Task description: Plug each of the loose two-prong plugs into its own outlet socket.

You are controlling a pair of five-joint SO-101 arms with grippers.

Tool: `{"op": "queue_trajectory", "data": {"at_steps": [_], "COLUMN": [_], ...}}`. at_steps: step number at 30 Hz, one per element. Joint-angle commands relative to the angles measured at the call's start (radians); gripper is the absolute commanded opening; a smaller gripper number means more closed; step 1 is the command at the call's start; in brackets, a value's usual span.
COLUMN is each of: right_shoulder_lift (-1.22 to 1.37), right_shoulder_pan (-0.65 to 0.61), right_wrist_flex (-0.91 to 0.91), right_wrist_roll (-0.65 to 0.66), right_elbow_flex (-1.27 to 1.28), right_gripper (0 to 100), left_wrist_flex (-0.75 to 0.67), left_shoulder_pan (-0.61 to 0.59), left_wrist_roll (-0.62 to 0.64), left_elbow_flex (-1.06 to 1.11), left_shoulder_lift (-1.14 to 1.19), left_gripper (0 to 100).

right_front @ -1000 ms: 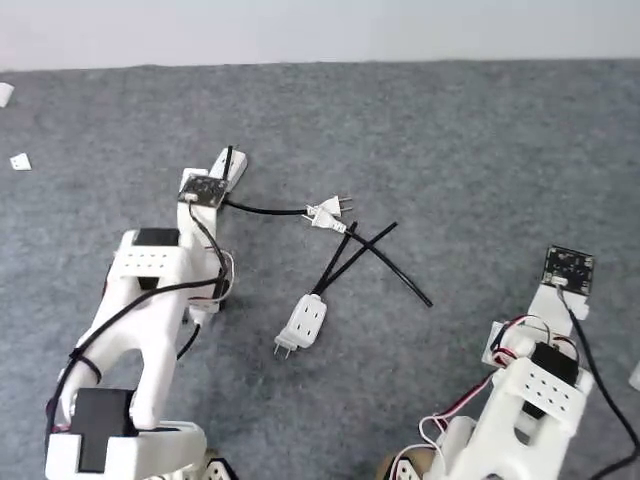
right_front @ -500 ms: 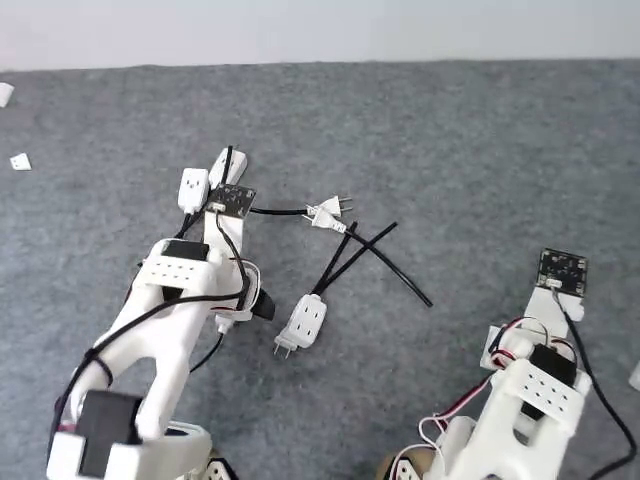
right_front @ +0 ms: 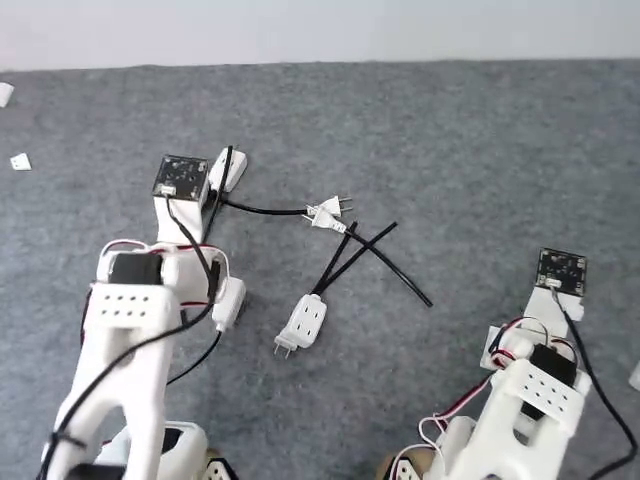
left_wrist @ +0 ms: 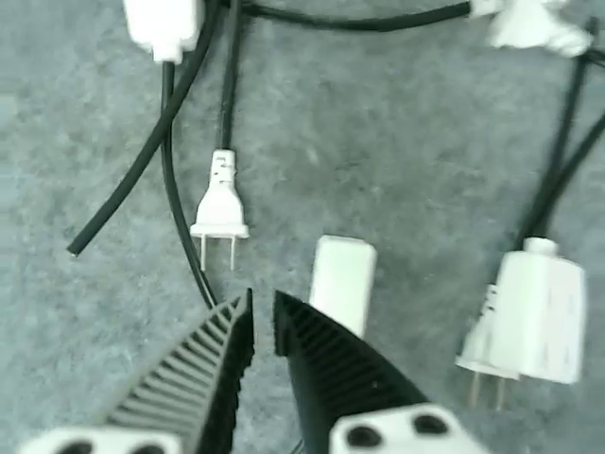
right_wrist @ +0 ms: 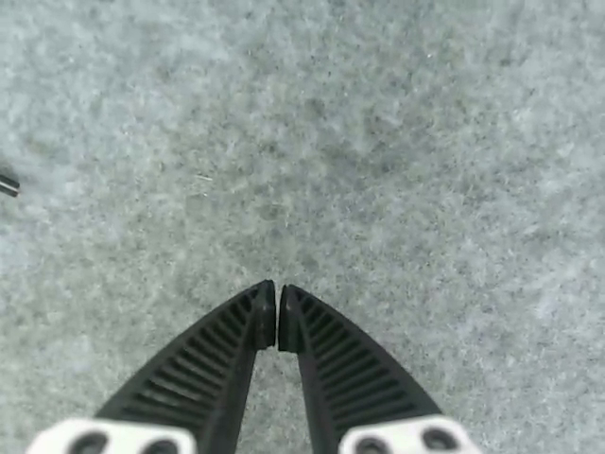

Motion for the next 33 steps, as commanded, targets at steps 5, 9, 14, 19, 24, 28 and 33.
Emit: {"op": "queue_trajectory", "data": {"at_steps": [5,9,14,19,24,28,33], "right_shoulder_lift": [-0.015,-0.015,-0.015,-0.015,-0.016,-0.016,-0.018], "right_shoulder_pan": [-0.008,-0.008,-0.008,-0.008,-0.01,-0.01,-0.01], "right_wrist_flex": [-0.016,-0.016,-0.018,-0.019,-0.021,-0.021,-0.021], "right_wrist_roll": [0.011,0.011,0.011,0.011,0.011,0.011,0.011], "right_elbow_flex": [-0.008,-0.008,-0.008,-0.008,-0.008,-0.008,-0.008], "right_gripper": [0.9,0.9,0.9,0.9,0.9,0.9,0.9], "left_wrist_flex": [-0.137,-0.126,-0.075,-0.075,-0.078,-0.109,-0.11], "left_shoulder_pan": [-0.008,-0.006,0.058,0.149,0.261,0.331,0.313], "left_wrist_roll": [0.104,0.117,0.118,0.172,0.19,0.239,0.238], "left_elbow_flex": [-0.071,-0.124,-0.128,-0.087,-0.013,0.053,0.03], "left_shoulder_lift": [0.319,0.42,0.41,0.319,0.235,0.261,0.275], "left_gripper": [1,1,1,1,1,1,1]}}
